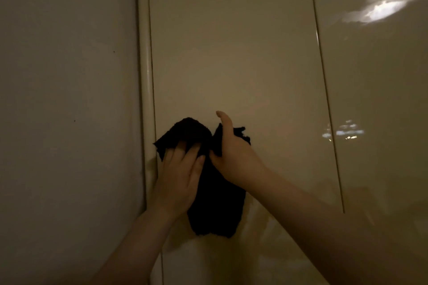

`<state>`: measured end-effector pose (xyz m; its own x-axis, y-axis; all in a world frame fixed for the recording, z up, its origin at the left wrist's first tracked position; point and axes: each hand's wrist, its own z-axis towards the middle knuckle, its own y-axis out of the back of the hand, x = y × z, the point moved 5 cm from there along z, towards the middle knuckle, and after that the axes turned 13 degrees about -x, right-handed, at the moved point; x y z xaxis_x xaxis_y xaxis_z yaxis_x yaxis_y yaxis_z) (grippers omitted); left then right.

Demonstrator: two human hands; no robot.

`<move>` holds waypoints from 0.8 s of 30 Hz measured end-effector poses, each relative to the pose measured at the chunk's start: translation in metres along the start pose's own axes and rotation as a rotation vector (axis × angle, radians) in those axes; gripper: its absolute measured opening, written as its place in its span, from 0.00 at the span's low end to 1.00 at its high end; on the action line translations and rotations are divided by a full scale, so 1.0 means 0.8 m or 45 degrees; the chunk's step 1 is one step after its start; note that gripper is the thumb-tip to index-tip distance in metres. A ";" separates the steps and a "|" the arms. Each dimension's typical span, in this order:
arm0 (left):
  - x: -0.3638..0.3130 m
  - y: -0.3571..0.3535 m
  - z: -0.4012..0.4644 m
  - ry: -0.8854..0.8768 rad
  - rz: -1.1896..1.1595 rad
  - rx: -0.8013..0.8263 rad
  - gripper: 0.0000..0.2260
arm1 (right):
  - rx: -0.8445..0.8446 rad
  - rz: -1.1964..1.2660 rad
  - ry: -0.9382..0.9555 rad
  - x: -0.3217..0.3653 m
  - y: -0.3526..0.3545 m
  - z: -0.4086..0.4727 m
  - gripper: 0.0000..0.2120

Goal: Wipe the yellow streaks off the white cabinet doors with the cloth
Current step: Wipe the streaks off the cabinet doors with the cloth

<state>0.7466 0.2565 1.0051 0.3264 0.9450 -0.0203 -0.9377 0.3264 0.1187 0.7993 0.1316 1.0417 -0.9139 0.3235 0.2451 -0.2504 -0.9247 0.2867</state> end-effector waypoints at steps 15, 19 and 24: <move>0.021 0.010 -0.038 0.654 -0.450 0.673 0.16 | 0.531 0.435 -0.771 0.012 0.028 -0.042 0.17; 0.032 0.006 -0.092 1.124 -0.381 0.933 0.24 | 0.457 0.787 -1.010 0.008 0.034 -0.050 0.15; 0.018 -0.008 -0.210 1.571 -0.457 1.556 0.52 | 0.412 0.715 -1.077 -0.006 0.039 -0.078 0.13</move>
<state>0.7373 0.2717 0.8376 -0.3343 0.4890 -0.8057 -0.0439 0.8459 0.5316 0.7759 0.0888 0.9915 -0.3219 0.0165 0.9466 0.3488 -0.9275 0.1348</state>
